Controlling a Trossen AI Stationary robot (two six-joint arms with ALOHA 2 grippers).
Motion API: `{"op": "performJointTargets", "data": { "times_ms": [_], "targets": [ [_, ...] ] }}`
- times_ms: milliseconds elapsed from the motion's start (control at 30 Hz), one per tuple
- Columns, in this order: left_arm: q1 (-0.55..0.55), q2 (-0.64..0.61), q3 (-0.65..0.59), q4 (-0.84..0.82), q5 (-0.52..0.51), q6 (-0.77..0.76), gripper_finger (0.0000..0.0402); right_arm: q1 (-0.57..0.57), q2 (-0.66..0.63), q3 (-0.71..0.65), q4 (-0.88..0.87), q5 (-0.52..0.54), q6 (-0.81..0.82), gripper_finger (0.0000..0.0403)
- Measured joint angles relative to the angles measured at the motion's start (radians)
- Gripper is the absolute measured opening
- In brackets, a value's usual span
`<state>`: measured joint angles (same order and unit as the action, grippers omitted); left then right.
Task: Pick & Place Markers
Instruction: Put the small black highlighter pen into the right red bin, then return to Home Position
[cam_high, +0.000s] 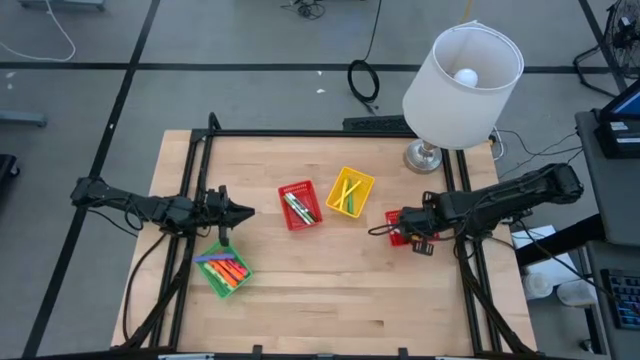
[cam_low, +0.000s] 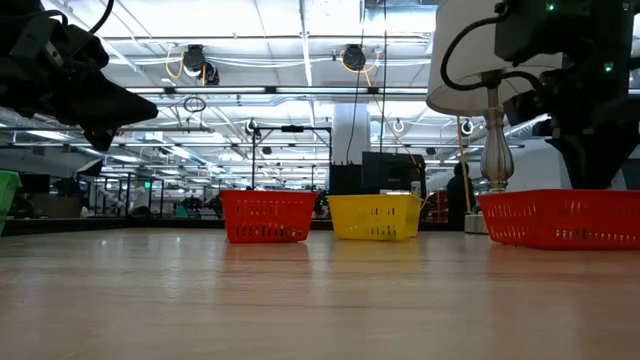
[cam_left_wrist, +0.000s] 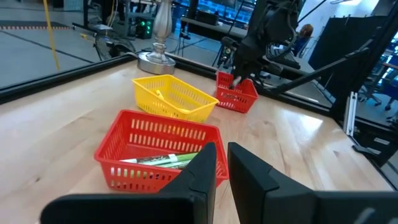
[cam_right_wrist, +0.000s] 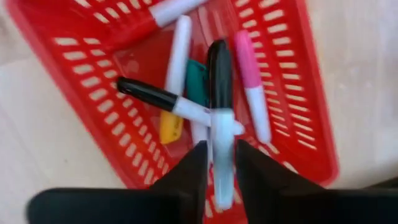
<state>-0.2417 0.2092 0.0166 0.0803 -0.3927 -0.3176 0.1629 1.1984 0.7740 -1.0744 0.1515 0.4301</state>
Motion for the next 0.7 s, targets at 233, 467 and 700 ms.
{"op": "performJointTargets", "data": {
  "times_ms": [233, 467, 700],
  "targets": [
    [0.0, 0.0, 0.0, 0.002, 0.0, 0.0, 0.0047, 0.0, -0.011, 0.0, 0.035, -0.027, -0.035, 0.0123],
    [0.01, 0.022, 0.104, -0.002, -0.004, 0.136, 0.003, 0.04, -0.155, 0.0, 0.297, -0.025, -0.28, 0.0128],
    [0.028, 0.149, 0.37, -0.215, -0.054, 0.475, 0.0006, -0.014, -0.446, -0.088, 0.763, -0.199, -0.524, 0.005]
  ]
}}
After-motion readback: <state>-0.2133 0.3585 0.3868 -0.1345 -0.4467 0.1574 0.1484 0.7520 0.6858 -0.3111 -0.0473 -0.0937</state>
